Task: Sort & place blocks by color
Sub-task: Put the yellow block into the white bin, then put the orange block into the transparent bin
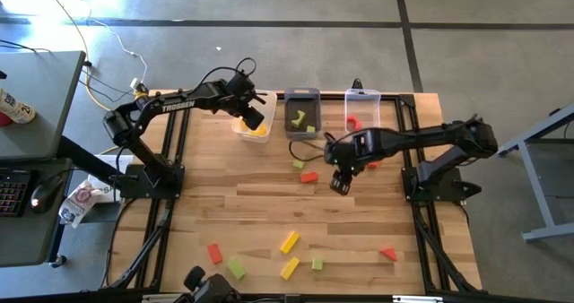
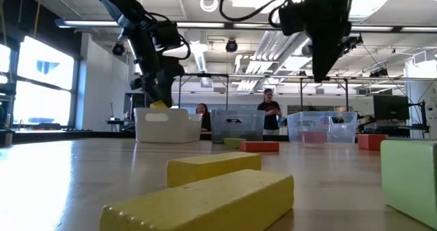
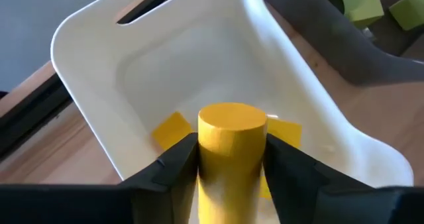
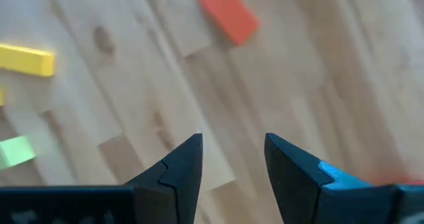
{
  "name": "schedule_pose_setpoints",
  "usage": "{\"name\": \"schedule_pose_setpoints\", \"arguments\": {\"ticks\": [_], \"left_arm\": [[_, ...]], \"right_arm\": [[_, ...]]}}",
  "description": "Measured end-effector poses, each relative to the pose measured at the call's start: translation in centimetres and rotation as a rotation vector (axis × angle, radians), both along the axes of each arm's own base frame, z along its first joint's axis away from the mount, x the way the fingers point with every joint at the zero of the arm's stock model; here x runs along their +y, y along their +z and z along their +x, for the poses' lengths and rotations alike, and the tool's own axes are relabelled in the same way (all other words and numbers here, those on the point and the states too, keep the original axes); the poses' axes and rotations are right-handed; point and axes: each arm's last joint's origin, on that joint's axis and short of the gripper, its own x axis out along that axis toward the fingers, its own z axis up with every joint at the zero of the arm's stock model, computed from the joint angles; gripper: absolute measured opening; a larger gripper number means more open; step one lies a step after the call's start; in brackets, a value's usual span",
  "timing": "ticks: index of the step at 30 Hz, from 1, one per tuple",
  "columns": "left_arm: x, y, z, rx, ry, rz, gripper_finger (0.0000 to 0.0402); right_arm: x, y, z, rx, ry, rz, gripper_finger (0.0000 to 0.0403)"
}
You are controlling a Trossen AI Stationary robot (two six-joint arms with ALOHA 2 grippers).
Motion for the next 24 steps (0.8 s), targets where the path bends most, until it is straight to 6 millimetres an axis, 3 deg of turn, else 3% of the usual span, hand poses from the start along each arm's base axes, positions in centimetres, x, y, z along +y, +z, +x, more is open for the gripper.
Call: {"name": "schedule_pose_setpoints", "arguments": {"ticks": [10,18,24], "left_arm": [[0.0,0.0,0.0,-0.004,-0.019,-0.002,0.0201],[-0.2,0.8,0.2,-0.034,-0.066,-0.031,0.0201],[-1.0,1.7,1.7,-0.063,-0.135,-0.016,0.0200]], "right_arm": [[4.3,0.0,-0.7,0.030,-0.030,0.069,0.0149],[7.6,-0.1,-1.7,0.069,0.034,0.099,0.0158],[9.3,-0.1,-2.5,0.084,0.020,0.088,0.0194]]}}
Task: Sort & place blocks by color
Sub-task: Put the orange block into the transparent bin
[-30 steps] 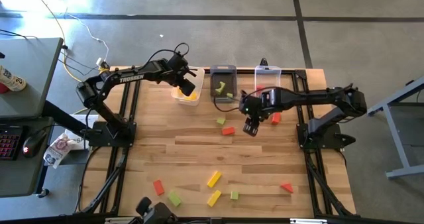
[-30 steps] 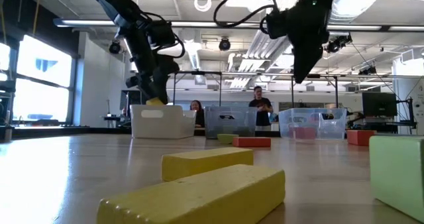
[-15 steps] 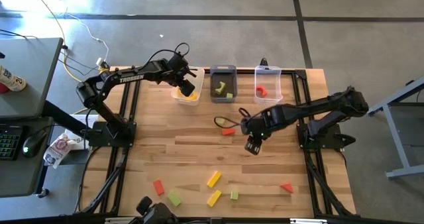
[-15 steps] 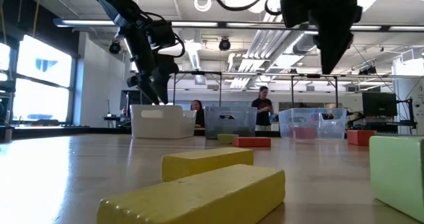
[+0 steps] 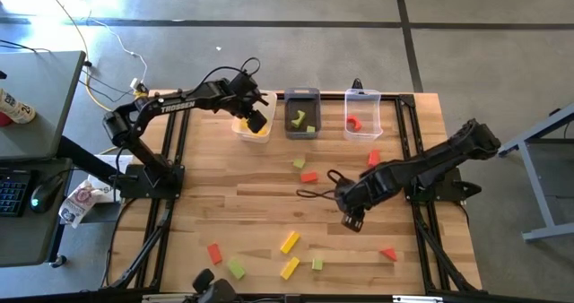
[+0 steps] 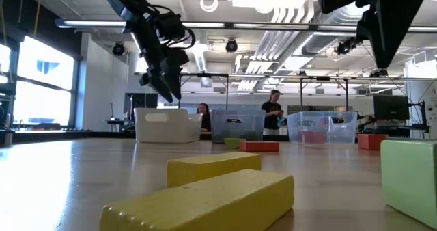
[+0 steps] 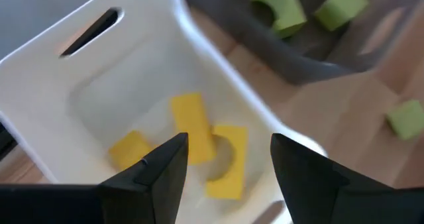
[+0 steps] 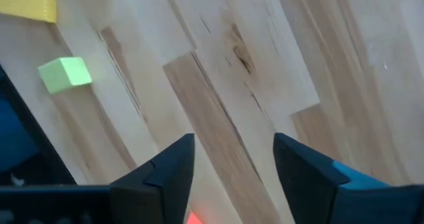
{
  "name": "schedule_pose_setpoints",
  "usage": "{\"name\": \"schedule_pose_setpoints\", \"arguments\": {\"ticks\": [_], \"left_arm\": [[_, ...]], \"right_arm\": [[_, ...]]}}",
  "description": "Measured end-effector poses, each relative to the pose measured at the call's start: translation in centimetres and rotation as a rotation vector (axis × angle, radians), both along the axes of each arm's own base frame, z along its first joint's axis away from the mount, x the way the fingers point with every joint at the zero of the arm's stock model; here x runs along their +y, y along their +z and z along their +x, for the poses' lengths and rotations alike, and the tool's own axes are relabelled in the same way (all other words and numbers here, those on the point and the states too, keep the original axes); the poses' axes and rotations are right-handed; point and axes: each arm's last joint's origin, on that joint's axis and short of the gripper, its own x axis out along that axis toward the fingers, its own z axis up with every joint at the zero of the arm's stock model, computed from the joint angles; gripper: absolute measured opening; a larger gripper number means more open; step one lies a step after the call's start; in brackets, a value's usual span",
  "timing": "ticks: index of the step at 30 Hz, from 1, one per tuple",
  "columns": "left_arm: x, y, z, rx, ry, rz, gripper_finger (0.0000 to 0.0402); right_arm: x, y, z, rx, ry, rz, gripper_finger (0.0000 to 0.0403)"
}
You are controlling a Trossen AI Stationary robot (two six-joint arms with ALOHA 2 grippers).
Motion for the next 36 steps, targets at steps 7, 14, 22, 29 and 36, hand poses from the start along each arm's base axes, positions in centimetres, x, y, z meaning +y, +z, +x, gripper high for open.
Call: {"name": "schedule_pose_setpoints", "arguments": {"ticks": [7,14,22,29,36], "left_arm": [[-2.6,1.2,2.7,-0.025,-0.097,0.011,0.0200],[-6.8,1.5,5.3,-0.035,-0.210,-0.012,0.0200],[-12.0,1.2,7.0,-0.009,-0.316,-0.068,0.0200],[-15.8,1.2,7.9,0.002,-0.422,-0.081,0.0200],[-17.9,1.2,8.2,0.000,-0.466,-0.092,0.0200]], "right_arm": [[1.8,-0.2,-1.8,0.095,0.022,-0.029,0.0228],[4.1,-0.2,-3.3,0.107,0.116,-0.040,0.0227],[6.1,-0.6,-4.5,0.131,0.113,-0.043,0.0227],[7.3,-0.6,-5.6,0.148,0.049,-0.040,0.0227],[7.8,-0.6,-6.1,0.168,-0.120,-0.017,0.0227]]}}
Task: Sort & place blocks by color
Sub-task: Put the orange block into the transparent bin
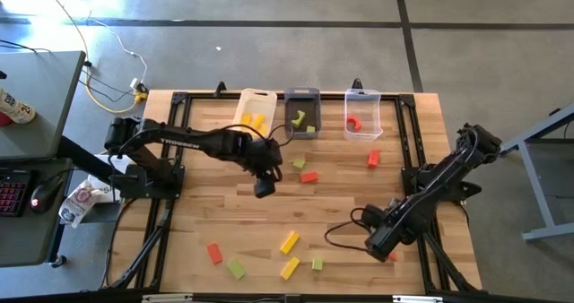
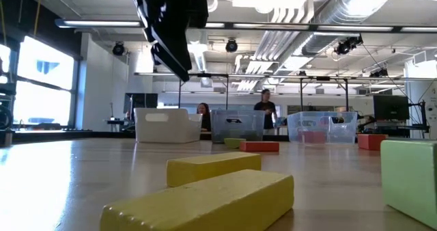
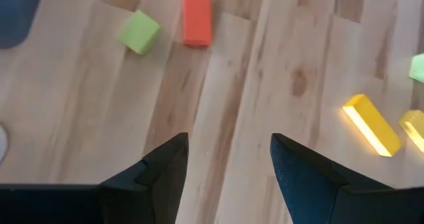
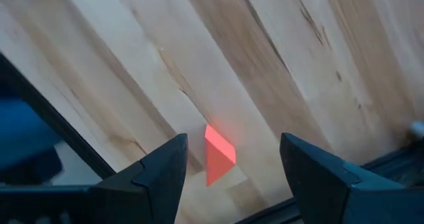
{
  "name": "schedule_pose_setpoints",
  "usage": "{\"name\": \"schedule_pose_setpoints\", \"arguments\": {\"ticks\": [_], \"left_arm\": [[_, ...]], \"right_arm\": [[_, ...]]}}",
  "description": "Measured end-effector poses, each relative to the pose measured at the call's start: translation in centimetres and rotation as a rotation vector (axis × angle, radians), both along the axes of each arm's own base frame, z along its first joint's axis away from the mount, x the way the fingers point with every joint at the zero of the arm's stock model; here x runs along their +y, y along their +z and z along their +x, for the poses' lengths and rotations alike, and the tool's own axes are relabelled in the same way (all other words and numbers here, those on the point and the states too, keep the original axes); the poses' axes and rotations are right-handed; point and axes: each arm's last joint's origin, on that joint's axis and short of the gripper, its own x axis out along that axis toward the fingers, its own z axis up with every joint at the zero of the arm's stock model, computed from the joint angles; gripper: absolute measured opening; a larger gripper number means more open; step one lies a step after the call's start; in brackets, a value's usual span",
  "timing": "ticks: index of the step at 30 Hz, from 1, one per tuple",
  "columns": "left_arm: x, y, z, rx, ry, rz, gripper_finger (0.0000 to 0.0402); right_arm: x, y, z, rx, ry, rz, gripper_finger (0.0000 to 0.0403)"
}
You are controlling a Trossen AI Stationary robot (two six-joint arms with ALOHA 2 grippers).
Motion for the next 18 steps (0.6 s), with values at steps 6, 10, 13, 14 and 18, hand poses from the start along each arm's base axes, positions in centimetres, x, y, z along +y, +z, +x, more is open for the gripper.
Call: {"name": "schedule_pose_setpoints", "arguments": {"ticks": [6,10,13,14,18], "left_arm": [[-0.6,0.0,0.1,-0.005,0.000,-0.010,0.0200],[-0.6,0.1,0.1,-0.009,0.014,-0.017,0.0200],[-0.6,0.1,0.2,-0.013,0.025,-0.023,0.0200],[-0.6,0.1,0.2,-0.014,0.026,-0.023,0.0200],[-0.6,0.1,0.2,-0.016,0.026,-0.023,0.0200]], "right_arm": [[0.6,0.0,-0.6,0.017,-0.153,0.008,0.0227],[1.2,0.0,-1.2,0.039,-0.235,0.023,0.0227],[1.8,0.0,-1.9,0.051,-0.287,0.027,0.0227],[2.0,0.0,-2.1,0.052,-0.299,0.027,0.0227],[2.7,0.0,-3.0,0.025,-0.320,0.009,0.0227]]}}
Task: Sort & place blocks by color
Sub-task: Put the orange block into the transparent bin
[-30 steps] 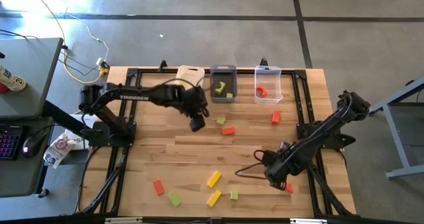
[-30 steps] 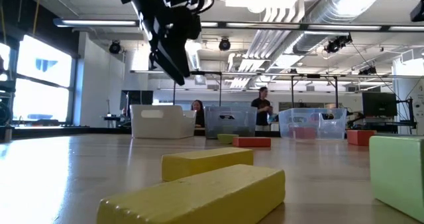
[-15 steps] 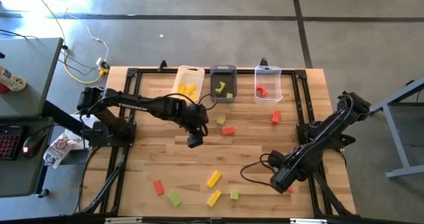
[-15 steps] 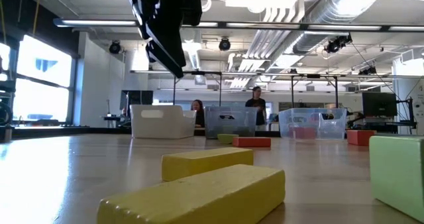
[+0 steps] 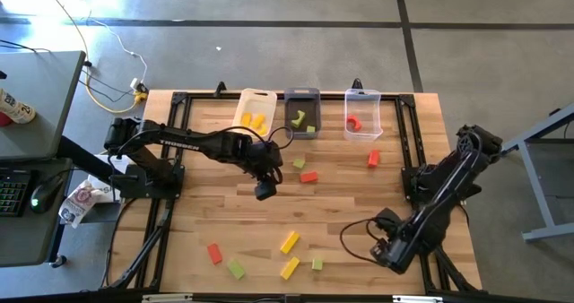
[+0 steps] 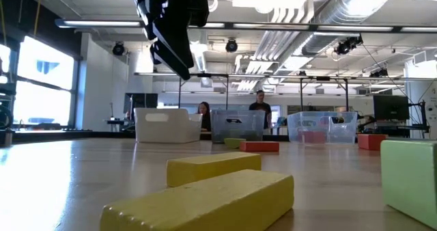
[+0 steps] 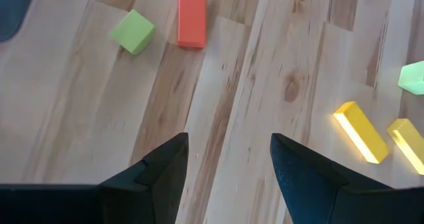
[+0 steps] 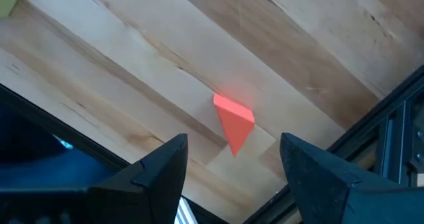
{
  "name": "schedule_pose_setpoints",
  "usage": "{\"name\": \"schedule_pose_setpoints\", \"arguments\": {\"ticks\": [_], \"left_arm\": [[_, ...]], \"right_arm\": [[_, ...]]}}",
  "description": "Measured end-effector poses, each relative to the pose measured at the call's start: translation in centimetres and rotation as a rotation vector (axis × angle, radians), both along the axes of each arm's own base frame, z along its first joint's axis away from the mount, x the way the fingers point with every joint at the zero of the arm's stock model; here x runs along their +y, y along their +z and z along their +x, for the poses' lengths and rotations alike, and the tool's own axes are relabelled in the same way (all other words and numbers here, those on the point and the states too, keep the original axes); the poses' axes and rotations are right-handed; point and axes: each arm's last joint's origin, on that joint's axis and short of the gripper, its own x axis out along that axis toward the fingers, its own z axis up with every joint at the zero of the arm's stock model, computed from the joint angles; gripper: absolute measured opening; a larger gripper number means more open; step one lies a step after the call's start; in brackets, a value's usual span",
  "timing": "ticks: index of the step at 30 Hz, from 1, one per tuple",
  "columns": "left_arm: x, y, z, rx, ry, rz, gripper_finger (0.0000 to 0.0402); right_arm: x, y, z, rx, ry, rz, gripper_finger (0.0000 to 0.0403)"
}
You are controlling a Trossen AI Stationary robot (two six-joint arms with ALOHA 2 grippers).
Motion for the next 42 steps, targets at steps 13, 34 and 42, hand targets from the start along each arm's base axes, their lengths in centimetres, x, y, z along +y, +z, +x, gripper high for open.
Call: {"name": "schedule_pose_setpoints", "arguments": {"ticks": [13,34,42], "left_arm": [[0.0,0.1,0.1,-0.017,0.026,-0.013,0.0200],[0.0,0.1,0.2,-0.026,0.022,-0.010,0.0200],[0.0,0.1,0.2,-0.026,0.022,-0.010,0.0200]], "right_arm": [[1.3,-0.2,-1.7,-0.005,-0.060,-0.013,0.0227],[4.3,-4.8,-0.4,0.103,-0.003,-0.039,0.0226],[5.0,-6.9,-0.1,0.155,-0.033,-0.079,0.0226]]}}
